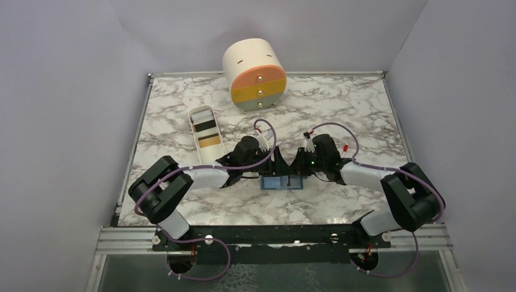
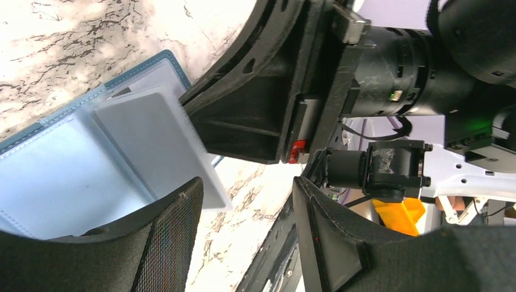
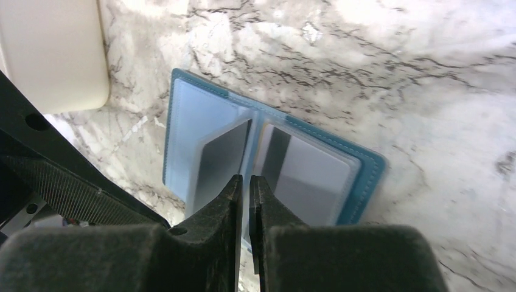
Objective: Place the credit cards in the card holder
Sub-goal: Turn over the card slot in the card holder.
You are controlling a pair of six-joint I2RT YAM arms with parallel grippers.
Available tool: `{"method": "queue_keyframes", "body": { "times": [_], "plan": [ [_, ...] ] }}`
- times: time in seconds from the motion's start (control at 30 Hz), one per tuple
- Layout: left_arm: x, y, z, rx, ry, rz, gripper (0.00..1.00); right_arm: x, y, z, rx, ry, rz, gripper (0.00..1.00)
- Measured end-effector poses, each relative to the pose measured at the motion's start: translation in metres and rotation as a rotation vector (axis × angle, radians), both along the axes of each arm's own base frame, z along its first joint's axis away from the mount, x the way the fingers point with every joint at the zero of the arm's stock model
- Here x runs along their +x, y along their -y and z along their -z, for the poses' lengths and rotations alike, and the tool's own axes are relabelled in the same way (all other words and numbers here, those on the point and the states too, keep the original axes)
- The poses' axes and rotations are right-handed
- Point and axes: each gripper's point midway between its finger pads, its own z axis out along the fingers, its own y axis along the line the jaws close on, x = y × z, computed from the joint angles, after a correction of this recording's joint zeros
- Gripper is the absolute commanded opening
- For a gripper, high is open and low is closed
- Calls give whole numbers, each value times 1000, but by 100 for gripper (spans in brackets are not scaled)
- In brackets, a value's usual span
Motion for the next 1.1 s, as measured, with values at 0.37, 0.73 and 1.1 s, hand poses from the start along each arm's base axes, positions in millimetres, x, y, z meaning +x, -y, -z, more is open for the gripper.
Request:
{"method": "queue_keyframes", "body": {
  "times": [0.37, 0.73, 1.1],
  "plan": [
    [0, 3, 17, 31, -24, 10, 58, 4, 38, -17, -156, 61, 135, 27],
    [20, -6, 4, 172, 120, 33, 59, 7, 50, -59, -164, 151, 173, 39],
    [92, -75, -60, 492, 477, -92, 55, 0, 39, -59, -134, 144, 93, 40]
  ]
}}
